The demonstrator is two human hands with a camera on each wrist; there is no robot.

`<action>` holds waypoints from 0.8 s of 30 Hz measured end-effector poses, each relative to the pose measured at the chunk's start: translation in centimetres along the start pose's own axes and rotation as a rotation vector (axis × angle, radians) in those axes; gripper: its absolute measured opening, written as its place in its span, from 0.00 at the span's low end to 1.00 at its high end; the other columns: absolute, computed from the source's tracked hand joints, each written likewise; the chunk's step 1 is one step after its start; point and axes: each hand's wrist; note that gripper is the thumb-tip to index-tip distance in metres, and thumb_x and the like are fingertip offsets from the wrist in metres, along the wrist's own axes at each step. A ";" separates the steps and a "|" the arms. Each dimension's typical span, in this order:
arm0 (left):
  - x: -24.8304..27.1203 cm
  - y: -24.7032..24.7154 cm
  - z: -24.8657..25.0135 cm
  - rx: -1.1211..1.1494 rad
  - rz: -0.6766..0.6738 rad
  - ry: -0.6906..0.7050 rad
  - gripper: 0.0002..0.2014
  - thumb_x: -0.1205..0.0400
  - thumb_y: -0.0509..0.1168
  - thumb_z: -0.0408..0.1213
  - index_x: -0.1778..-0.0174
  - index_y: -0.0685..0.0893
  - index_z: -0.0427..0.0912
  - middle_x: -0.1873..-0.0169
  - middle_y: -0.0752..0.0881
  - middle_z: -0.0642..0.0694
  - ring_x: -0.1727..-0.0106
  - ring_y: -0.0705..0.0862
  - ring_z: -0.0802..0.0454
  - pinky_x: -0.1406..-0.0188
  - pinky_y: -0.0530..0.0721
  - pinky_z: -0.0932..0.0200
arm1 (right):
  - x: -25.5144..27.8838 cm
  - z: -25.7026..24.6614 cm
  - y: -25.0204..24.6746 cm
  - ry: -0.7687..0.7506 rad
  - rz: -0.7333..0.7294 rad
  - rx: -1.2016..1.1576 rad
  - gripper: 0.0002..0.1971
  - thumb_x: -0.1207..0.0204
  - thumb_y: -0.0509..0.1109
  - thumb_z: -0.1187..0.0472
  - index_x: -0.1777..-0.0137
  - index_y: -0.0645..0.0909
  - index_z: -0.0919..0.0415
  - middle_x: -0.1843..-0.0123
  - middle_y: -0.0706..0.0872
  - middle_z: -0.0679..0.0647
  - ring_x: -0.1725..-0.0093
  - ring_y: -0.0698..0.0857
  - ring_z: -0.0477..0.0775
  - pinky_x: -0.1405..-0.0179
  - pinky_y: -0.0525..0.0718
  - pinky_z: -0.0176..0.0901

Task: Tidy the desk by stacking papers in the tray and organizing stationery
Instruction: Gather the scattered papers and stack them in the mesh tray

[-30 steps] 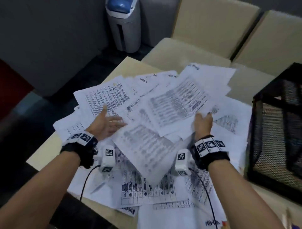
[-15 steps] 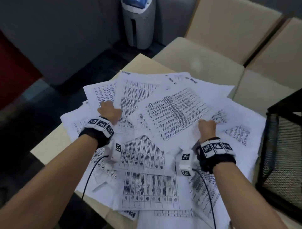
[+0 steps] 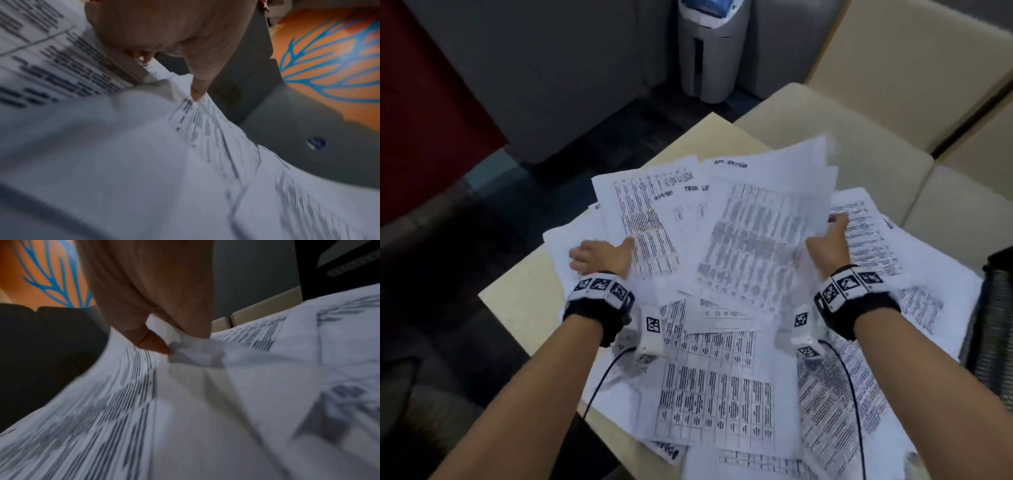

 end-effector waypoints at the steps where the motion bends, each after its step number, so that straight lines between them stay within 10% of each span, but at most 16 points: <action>1: -0.5 0.4 0.2 -0.014 0.001 0.055 0.43 0.20 0.63 0.53 0.21 0.53 0.28 0.19 0.50 0.31 0.19 0.50 0.34 0.21 0.53 0.41 | 0.0 -0.2 0.5 0.011 -0.039 0.029 0.24 0.27 0.59 0.75 0.32 0.60 0.60 0.45 0.77 0.61 0.50 0.77 0.57 0.54 0.74 0.46; 7: 1.4 3.8 1.6 -0.240 -0.048 0.437 0.23 0.13 0.50 0.37 0.21 0.60 0.42 0.23 0.61 0.38 0.25 0.61 0.35 0.27 0.62 0.38 | 1.9 -1.5 3.9 0.077 -0.259 0.162 0.34 0.24 0.60 0.69 0.22 0.47 0.63 0.24 0.67 0.69 0.33 0.76 0.64 0.37 0.78 0.53; 11: 2.5 4.2 -0.2 -0.136 -0.117 0.635 0.29 0.14 0.46 0.53 0.17 0.50 0.49 0.20 0.61 0.41 0.21 0.60 0.38 0.22 0.57 0.37 | 2.9 -1.8 4.1 0.119 -0.312 0.040 0.36 0.27 0.67 0.67 0.22 0.53 0.67 0.23 0.67 0.66 0.28 0.73 0.66 0.29 0.75 0.57; 14: 2.6 3.8 -1.2 -0.100 -0.042 0.635 0.41 0.20 0.54 0.63 0.16 0.48 0.48 0.17 0.47 0.37 0.16 0.46 0.39 0.20 0.44 0.37 | 4.0 -0.4 3.9 0.123 -0.368 0.035 0.21 0.30 0.65 0.73 0.35 0.75 0.72 0.38 0.83 0.68 0.39 0.82 0.67 0.38 0.82 0.59; 17: 2.5 3.7 -2.3 -0.342 0.073 0.725 0.42 0.20 0.59 0.58 0.17 0.49 0.41 0.17 0.40 0.37 0.16 0.38 0.38 0.21 0.40 0.35 | 6.1 0.3 3.7 0.109 -0.448 0.067 0.17 0.27 0.61 0.74 0.38 0.76 0.72 0.43 0.83 0.69 0.42 0.83 0.68 0.39 0.83 0.62; 24: 2.2 2.3 -1.8 0.096 -0.209 0.403 0.46 0.26 0.68 0.58 0.22 0.60 0.29 0.22 0.63 0.32 0.22 0.65 0.36 0.24 0.68 0.42 | 9.3 0.6 3.5 0.105 -0.444 -0.109 0.20 0.23 0.58 0.77 0.31 0.70 0.71 0.38 0.79 0.67 0.37 0.77 0.64 0.31 0.74 0.56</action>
Point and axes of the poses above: each hand's wrist, its own x-axis away from the middle knuckle, its own y-axis out of the palm, z = x × y
